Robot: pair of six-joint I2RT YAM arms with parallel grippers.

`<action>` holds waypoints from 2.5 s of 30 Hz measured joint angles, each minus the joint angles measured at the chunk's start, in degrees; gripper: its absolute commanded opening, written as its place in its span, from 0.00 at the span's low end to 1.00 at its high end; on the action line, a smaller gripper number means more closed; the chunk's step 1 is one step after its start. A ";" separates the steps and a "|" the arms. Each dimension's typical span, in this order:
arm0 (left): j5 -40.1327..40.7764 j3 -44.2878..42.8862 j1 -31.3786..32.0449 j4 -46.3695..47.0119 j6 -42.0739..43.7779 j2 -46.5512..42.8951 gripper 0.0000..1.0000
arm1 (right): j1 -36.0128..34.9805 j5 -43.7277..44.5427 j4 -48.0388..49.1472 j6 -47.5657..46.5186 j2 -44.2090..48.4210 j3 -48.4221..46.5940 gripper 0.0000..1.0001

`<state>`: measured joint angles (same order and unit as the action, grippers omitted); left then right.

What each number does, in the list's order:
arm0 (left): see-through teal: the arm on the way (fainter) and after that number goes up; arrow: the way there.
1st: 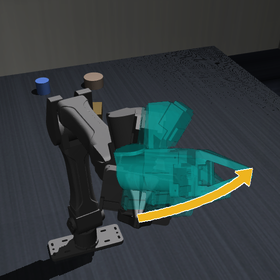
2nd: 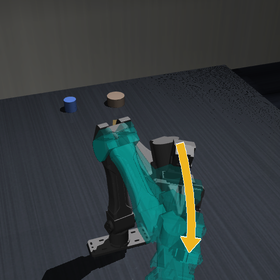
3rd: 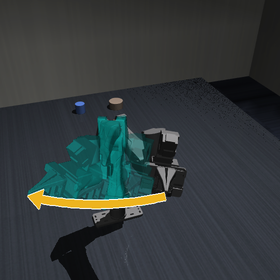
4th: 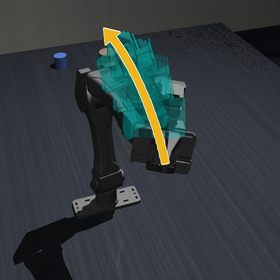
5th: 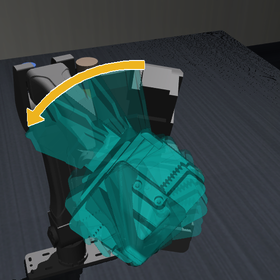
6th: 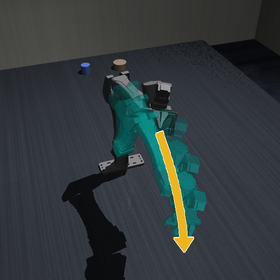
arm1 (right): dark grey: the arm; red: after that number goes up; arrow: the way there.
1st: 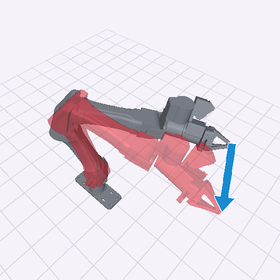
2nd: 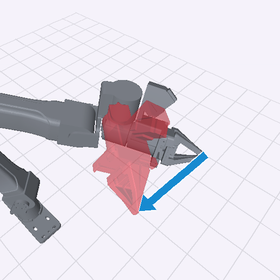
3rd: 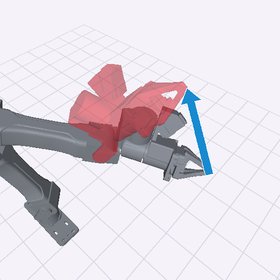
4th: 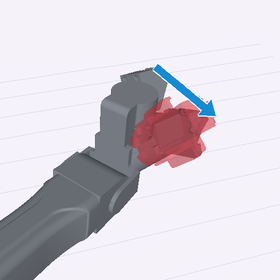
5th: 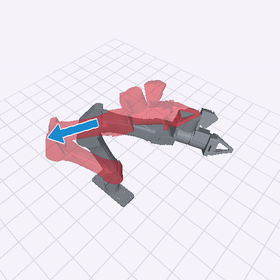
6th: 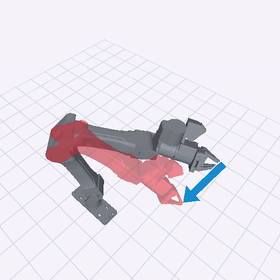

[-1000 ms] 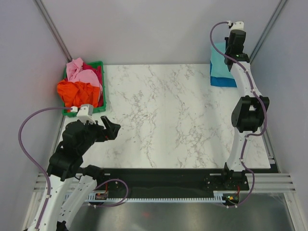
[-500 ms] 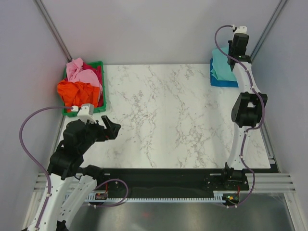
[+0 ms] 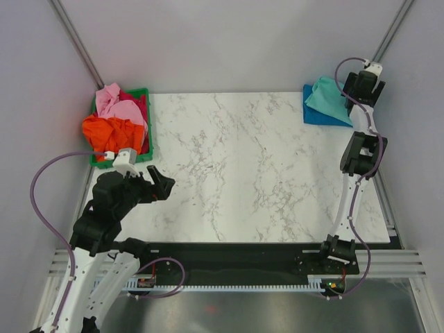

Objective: Fold and stack the t-shirts
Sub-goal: Neatly place the folded tshirt to the corner

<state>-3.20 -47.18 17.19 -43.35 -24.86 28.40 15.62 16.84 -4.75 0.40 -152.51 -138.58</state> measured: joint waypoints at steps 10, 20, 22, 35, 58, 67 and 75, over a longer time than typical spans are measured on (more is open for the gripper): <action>-0.46 0.00 -1.14 0.07 0.00 -0.04 1.00 | 0.70 -2.91 5.44 9.73 11.50 14.01 0.98; -0.52 0.11 -1.51 0.20 0.00 -1.79 1.00 | -5.68 -8.20 3.78 14.14 24.92 21.03 0.98; -0.55 0.13 -1.66 0.17 0.00 -2.08 1.00 | -8.52 -8.46 0.17 13.66 23.39 20.06 0.98; -1.51 0.33 -1.79 0.22 0.00 -3.63 1.00 | -17.59 -1.49 -18.91 8.20 8.41 9.25 0.84; -3.41 0.37 -4.33 0.26 0.00 -4.00 1.00 | -20.81 12.72 -20.57 1.14 8.22 7.98 0.48; -3.41 0.44 -4.35 0.28 0.00 -4.09 1.00 | -21.27 15.65 -20.57 -0.79 6.82 6.10 0.46; -3.41 0.44 -4.37 0.33 0.00 -4.35 1.00 | -21.24 16.61 -20.63 -1.53 3.48 5.18 0.36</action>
<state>-6.61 -46.74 12.82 -43.03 -24.86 24.05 -5.63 33.45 -25.39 -1.13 -149.03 -133.40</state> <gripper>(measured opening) 0.993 0.427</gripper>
